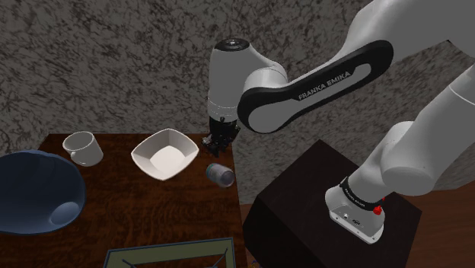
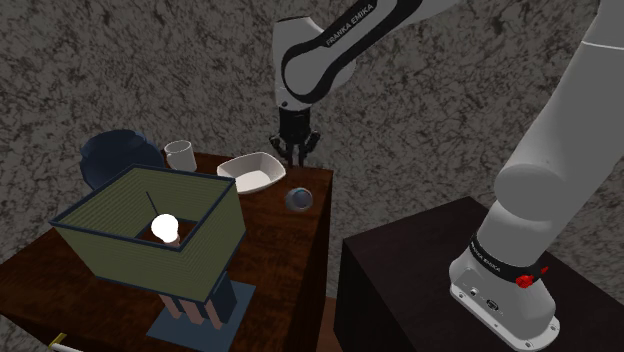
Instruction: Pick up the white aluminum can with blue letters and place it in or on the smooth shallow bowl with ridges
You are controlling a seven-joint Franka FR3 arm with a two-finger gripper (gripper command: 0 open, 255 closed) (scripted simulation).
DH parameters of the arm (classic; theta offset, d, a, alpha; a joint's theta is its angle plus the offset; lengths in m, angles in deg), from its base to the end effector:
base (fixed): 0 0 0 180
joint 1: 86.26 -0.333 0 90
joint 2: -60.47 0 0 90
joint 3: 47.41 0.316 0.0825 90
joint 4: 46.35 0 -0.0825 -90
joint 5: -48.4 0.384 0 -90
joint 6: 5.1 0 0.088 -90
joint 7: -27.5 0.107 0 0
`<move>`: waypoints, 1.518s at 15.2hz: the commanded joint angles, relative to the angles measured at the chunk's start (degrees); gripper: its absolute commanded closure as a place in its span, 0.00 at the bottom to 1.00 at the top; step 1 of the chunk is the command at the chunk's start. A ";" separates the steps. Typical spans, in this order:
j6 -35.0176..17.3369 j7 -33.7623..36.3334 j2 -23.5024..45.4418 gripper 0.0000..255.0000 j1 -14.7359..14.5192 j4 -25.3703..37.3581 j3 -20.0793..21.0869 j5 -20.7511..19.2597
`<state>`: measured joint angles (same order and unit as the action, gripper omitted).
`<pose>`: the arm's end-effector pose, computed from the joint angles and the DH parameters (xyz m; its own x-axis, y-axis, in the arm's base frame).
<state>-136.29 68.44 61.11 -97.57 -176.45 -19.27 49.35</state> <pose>0.4011 0.3304 0.3543 0.9993 -0.0369 -0.0049 -0.0369 -0.9991 -0.0194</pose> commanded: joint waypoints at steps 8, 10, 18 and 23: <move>-12.41 -8.08 2.53 0.00 0.90 -8.13 -0.44 12.99; -17.45 -12.57 4.98 0.00 1.34 -10.48 0.21 19.40; -25.78 -13.69 12.74 0.00 0.35 -10.98 0.61 20.70; -26.24 -13.57 13.26 0.00 0.15 -10.91 0.50 20.52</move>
<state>-162.47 54.83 74.29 -97.38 -187.40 -18.75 69.92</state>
